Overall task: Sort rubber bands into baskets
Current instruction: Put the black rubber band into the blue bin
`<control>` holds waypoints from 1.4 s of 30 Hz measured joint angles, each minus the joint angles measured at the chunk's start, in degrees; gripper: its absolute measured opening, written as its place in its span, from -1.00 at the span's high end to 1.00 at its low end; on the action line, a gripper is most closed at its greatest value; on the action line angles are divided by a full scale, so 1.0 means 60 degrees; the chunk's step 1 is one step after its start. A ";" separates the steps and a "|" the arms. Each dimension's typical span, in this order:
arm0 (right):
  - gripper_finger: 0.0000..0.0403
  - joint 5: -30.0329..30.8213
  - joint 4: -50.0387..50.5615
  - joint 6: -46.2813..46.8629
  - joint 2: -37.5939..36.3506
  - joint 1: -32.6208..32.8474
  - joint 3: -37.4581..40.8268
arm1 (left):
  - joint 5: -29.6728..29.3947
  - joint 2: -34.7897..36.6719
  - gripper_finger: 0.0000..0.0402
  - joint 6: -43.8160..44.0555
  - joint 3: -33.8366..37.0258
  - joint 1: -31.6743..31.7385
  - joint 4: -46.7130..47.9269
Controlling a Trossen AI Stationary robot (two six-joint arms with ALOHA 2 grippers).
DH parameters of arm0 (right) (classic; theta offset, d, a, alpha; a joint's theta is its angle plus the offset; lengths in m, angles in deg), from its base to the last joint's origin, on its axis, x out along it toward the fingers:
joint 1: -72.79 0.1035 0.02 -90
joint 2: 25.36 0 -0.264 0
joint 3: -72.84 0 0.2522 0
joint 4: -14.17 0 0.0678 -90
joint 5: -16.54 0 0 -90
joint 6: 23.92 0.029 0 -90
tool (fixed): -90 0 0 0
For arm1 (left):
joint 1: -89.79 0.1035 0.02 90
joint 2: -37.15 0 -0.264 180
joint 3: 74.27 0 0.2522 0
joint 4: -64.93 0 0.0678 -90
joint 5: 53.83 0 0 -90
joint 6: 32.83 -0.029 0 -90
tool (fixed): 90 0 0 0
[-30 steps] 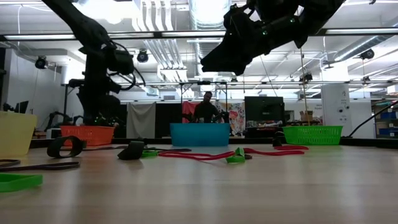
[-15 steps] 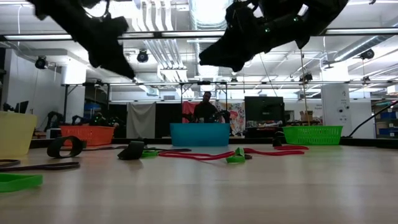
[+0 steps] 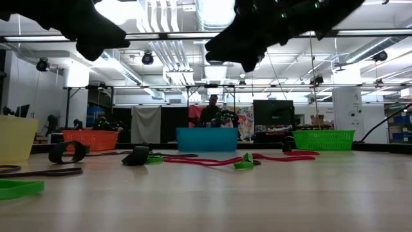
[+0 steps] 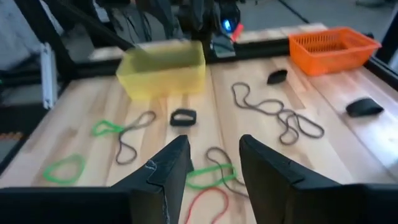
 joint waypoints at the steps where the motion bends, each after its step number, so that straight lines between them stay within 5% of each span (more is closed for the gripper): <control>1: 0.34 0.0183 0.0588 -0.0019 -0.0003 0.0055 -0.0301 | -0.0004 0.0000 0.48 0.0108 -0.0059 0.0003 0.0237; 4: 0.37 0.0878 0.2572 -0.0040 0.0098 0.0083 -0.1381 | -0.0367 0.0000 0.48 0.0821 -0.0281 0.0008 0.1317; 9: 0.41 0.1394 0.6193 -0.0019 0.0470 -0.0056 -0.2968 | -0.2429 -0.0166 0.48 0.3615 -0.0645 0.0029 0.4401; 16: 0.39 0.1394 0.7516 -0.0616 0.0497 -0.0284 -0.3493 | -0.2012 -0.0830 0.48 0.5003 -0.0531 0.0112 0.5190; 22: 0.38 0.1376 0.8173 -0.0813 0.0318 -0.0840 -0.3497 | -0.1810 -0.1589 0.48 0.5032 -0.0792 0.0639 0.5238; 28: 0.37 0.1378 0.8790 -0.0712 0.0314 -0.1359 -0.3486 | -0.0005 -0.2539 0.49 0.4767 -0.0990 0.1859 0.5496; 42: 0.28 0.1368 0.8750 -0.0743 0.0321 -0.1811 -0.3389 | 0.0759 -0.4102 0.50 0.1949 -0.1974 0.3762 0.5755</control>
